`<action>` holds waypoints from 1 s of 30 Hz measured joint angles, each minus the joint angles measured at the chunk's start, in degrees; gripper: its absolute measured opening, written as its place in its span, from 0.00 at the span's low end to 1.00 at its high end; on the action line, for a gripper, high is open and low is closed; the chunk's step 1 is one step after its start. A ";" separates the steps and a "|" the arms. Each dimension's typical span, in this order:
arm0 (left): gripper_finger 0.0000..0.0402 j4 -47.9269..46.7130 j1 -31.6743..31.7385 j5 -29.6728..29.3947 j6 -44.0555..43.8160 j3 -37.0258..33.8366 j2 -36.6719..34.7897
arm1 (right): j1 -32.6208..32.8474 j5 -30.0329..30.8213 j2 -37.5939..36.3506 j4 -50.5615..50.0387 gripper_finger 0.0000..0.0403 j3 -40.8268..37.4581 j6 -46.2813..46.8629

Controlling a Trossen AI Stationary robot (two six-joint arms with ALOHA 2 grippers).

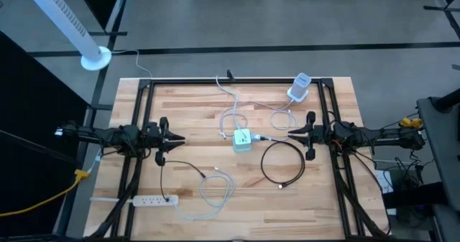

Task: Insert USB
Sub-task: Return to Home Position

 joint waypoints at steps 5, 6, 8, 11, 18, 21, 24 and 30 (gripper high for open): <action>0.16 0.00 0.00 0.00 0.00 0.00 0.00 | 0.01 0.02 -0.01 0.00 0.16 -0.01 0.00; 0.16 0.00 0.00 0.00 0.00 0.00 0.00 | 0.02 0.02 0.00 0.00 0.16 -0.01 0.00; 0.16 0.02 0.02 0.00 0.00 0.00 0.00 | 0.02 0.02 0.00 0.00 0.17 0.00 0.00; 0.16 0.00 0.00 0.00 0.02 0.00 0.00 | 0.01 0.02 -0.02 0.00 0.18 0.00 0.00; 0.16 0.00 0.00 0.00 0.00 0.00 0.00 | 0.02 0.02 -0.01 0.00 0.20 0.00 0.00; 0.16 0.00 0.00 0.00 0.00 0.00 0.00 | 0.01 0.02 -0.01 0.00 0.21 0.00 0.00; 0.16 0.00 0.00 0.00 0.01 0.00 0.00 | 0.00 0.02 0.00 0.00 0.20 0.00 0.00; 0.16 0.00 0.00 0.00 0.00 0.00 0.00 | 0.02 0.02 0.00 0.02 0.17 0.00 0.00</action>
